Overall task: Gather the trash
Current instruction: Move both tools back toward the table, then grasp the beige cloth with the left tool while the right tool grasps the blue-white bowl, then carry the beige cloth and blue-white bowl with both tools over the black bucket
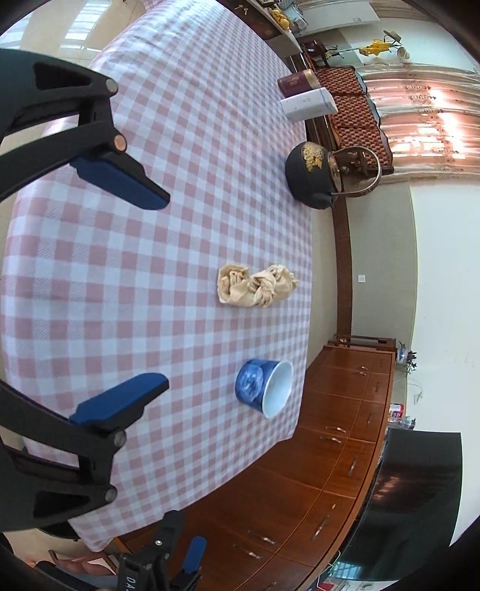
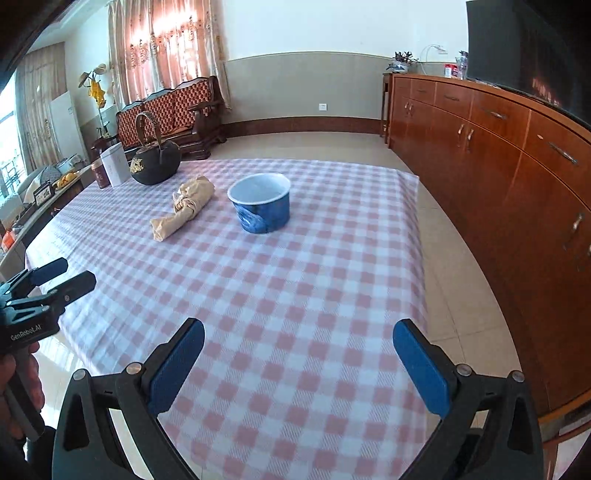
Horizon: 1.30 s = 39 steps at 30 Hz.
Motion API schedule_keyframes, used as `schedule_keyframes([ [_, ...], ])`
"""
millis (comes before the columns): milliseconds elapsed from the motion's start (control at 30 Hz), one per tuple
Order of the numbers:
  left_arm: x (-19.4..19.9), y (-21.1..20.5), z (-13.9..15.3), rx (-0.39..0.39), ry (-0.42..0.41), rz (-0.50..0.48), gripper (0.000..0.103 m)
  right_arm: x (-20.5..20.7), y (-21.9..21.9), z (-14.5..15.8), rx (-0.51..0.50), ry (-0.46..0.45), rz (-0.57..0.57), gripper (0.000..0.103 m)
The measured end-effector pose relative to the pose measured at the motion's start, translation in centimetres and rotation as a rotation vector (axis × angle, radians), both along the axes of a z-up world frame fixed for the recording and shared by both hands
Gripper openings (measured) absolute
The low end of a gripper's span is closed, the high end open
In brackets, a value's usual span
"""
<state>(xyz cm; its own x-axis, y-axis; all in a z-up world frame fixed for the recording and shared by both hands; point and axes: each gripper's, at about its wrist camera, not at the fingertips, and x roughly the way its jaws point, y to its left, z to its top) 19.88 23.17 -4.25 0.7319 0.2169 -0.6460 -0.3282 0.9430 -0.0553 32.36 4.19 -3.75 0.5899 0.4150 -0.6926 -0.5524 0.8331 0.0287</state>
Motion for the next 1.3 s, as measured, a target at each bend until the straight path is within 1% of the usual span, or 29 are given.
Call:
schedule_keyframes([
  [133,3.0,1.6,-0.9,0.007,0.006,-0.003,0.091,3.3,4.3,-0.5,0.001,0.001,0.054,0.098],
  [200,4.7,3.0,-1.1,-0.020,-0.005,-0.009,0.089,5.1,5.8,-1.2,-0.011,0.013,0.074,0.093],
  [233,5.8,3.6,-1.3,-0.028,-0.001,-0.014,0.086,6.1,6.6,-1.7,-0.016,0.021,0.087,0.090],
  [267,6.8,3.9,-1.5,-0.025,0.004,-0.012,0.085,6.9,7.4,-2.2,-0.024,0.030,0.099,0.089],
  [333,8.7,4.7,-2.3,-0.046,0.026,-0.014,0.083,8.7,8.7,-3.3,-0.040,0.042,0.108,0.088],
  [433,11.2,5.3,-3.4,-0.061,0.059,-0.020,0.080,11.2,10.0,-4.5,-0.041,0.064,0.120,0.088],
  [500,12.7,5.8,-3.6,-0.089,0.074,-0.025,0.077,12.8,10.9,-5.2,-0.033,0.079,0.124,0.088],
  [533,13.3,6.0,-3.6,-0.085,0.073,-0.027,0.077,13.5,11.3,-5.2,-0.024,0.090,0.127,0.087],
  [567,14.1,6.0,-3.6,-0.081,0.088,-0.031,0.077,14.1,11.6,-5.1,-0.013,0.092,0.129,0.086],
  [600,14.9,6.1,-3.7,-0.093,0.108,-0.041,0.077,14.6,12.0,-4.9,-0.008,0.083,0.129,0.086],
  [667,16.0,6.2,-3.4,-0.088,0.111,-0.040,0.077,15.8,12.9,-4.6,0.002,0.088,0.133,0.086],
  [767,17.5,6.3,-3.6,-0.083,0.143,-0.029,0.075,17.1,13.7,-4.0,-0.005,0.070,0.133,0.086],
  [800,17.8,6.3,-3.8,-0.085,0.152,-0.034,0.074,17.4,13.9,-4.0,-0.005,0.070,0.133,0.085],
  [833,18.2,6.1,-4.0,-0.076,0.168,-0.038,0.071,17.6,14.0,-4.0,-0.010,0.070,0.133,0.080],
  [867,18.4,6.0,-4.4,-0.065,0.189,-0.043,0.067,17.7,14.1,-4.1,-0.017,0.067,0.134,0.078],
  [900,18.6,5.9,-4.6,-0.061,0.192,-0.049,0.067,17.6,14.1,-4.2,-0.016,0.062,0.141,0.078],
  [933,18.5,5.9,-4.5,-0.057,0.189,-0.053,0.062,17.4,14.1,-4.2,-0.018,0.056,0.147,0.077],
  [967,18.5,5.8,-4.4,-0.062,0.185,-0.056,0.049,17.3,14.2,-4.2,-0.024,0.050,0.152,0.077],
  [1000,18.4,5.8,-4.2,-0.062,0.185,-0.056,0.039,17.2,14.1,-4.2,-0.024,0.046,0.156,0.077],
  [1067,18.1,5.5,-3.6,-0.053,0.160,-0.061,0.035,16.8,13.5,-4.2,-0.019,0.039,0.147,0.077],
  [1300,14.2,4.0,-2.1,-0.024,0.098,-0.079,0.034,14.8,10.0,-3.1,-0.001,0.009,0.119,0.077],
])
